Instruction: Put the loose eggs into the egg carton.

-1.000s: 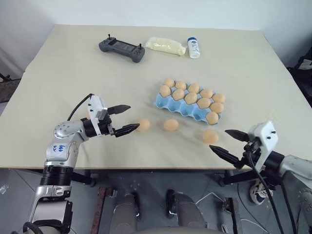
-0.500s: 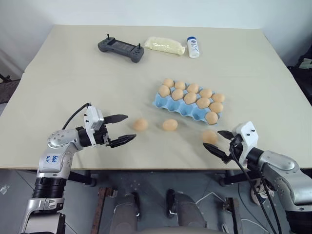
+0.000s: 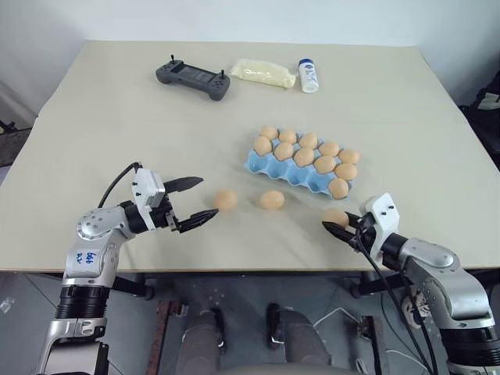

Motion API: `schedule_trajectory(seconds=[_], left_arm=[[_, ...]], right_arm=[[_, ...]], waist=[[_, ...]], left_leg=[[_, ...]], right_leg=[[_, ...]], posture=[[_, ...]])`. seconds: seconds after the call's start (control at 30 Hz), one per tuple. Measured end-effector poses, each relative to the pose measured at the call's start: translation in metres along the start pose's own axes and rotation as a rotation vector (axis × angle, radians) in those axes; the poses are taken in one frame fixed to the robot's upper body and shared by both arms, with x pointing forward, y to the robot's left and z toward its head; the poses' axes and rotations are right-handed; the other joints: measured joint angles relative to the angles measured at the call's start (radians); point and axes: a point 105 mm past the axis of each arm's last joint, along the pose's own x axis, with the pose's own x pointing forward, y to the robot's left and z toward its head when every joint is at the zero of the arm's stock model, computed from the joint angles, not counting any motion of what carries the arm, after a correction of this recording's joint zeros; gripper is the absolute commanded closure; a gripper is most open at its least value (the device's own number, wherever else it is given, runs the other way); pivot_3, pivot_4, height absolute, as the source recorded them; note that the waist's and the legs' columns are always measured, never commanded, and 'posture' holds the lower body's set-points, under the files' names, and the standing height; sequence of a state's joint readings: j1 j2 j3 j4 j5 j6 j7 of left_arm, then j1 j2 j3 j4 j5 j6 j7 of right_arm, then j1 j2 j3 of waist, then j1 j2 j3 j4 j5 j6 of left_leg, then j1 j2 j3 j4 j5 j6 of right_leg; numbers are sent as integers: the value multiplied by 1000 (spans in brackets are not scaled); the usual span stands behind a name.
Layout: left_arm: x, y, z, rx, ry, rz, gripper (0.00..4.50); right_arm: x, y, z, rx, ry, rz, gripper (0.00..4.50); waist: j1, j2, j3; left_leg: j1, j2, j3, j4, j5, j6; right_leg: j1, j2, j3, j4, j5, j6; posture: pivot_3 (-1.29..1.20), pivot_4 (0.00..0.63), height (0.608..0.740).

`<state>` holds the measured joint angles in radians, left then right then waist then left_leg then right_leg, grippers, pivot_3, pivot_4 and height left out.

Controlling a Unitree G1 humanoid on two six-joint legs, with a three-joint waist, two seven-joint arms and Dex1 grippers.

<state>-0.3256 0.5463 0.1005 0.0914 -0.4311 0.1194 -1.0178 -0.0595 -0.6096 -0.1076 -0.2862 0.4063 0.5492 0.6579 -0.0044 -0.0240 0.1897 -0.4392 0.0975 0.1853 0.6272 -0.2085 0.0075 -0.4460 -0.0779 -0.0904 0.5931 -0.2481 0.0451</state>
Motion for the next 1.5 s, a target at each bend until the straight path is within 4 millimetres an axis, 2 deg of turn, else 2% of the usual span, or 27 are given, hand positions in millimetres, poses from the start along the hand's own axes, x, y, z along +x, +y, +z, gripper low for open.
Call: schedule_trajectory(seconds=[0.17,0.33,0.4,0.53,0.63,0.8,0.83,1.03,1.07,1.33,1.43,1.5], left_arm=[[0,0,-1,-2,2,1,0],[0,0,0,-1,-1,5,0],[4,0,1,-2,-15,4,0],[5,0,2,-2,-21,11,0],[5,1,2,-2,-22,16,0],[3,2,2,0,-22,38,0],[2,2,2,0,-22,42,0],[1,0,5,14,-27,49,0],[1,0,4,14,-26,50,0],[1,0,5,14,-27,49,0],[2,2,6,19,-29,48,0],[3,2,7,22,-31,46,0]], right_arm=[[-8,5,30,-43,-57,27,3010],[7,-1,88,-131,-200,23,3011],[19,1,99,-138,-220,33,3011],[47,-2,85,-120,-151,37,3011],[54,-7,79,-115,-130,23,3011],[64,-12,74,-135,-98,16,3011],[66,-13,72,-139,-88,11,2272],[70,-13,75,-139,-66,15,255],[70,-13,76,-138,-69,18,44],[62,-14,87,-137,-96,25,44],[44,-10,95,-151,-133,56,44],[29,-5,92,-161,-129,96,44]], waist=[[-2,0,0],[-12,0,0],[-21,0,0],[-24,0,0],[-24,0,0],[-26,0,0],[-26,0,0],[-28,0,0],[-27,0,0],[-28,0,0],[-26,0,0],[-21,0,0]], left_leg=[[1,1,2,0,0,0],[2,1,5,1,0,0],[2,2,5,0,0,0],[1,1,8,0,0,0],[0,0,11,1,-1,0],[1,1,14,1,-1,0],[1,1,14,2,-1,0],[0,1,16,2,-1,0],[0,1,17,2,-1,0],[0,1,18,3,-1,0],[0,1,18,2,-1,0],[0,1,17,2,-1,0]], right_leg=[[0,0,2,0,0,-1],[-1,1,4,-1,1,-7],[-1,1,4,-2,1,-7],[-3,1,6,0,3,-4],[-6,1,9,3,8,4],[-8,1,12,6,9,5],[-9,1,12,7,9,5],[-13,0,15,12,8,4],[-14,1,16,13,8,4],[-16,1,17,14,8,4],[-15,1,17,14,8,4],[-15,1,16,13,7,3]], posture=[[0,150,740],[0,150,740],[0,150,740],[0,150,740],[0,150,740],[0,150,740],[0,150,740],[0,150,740],[0,150,740],[0,150,740],[0,150,740],[0,150,740]])
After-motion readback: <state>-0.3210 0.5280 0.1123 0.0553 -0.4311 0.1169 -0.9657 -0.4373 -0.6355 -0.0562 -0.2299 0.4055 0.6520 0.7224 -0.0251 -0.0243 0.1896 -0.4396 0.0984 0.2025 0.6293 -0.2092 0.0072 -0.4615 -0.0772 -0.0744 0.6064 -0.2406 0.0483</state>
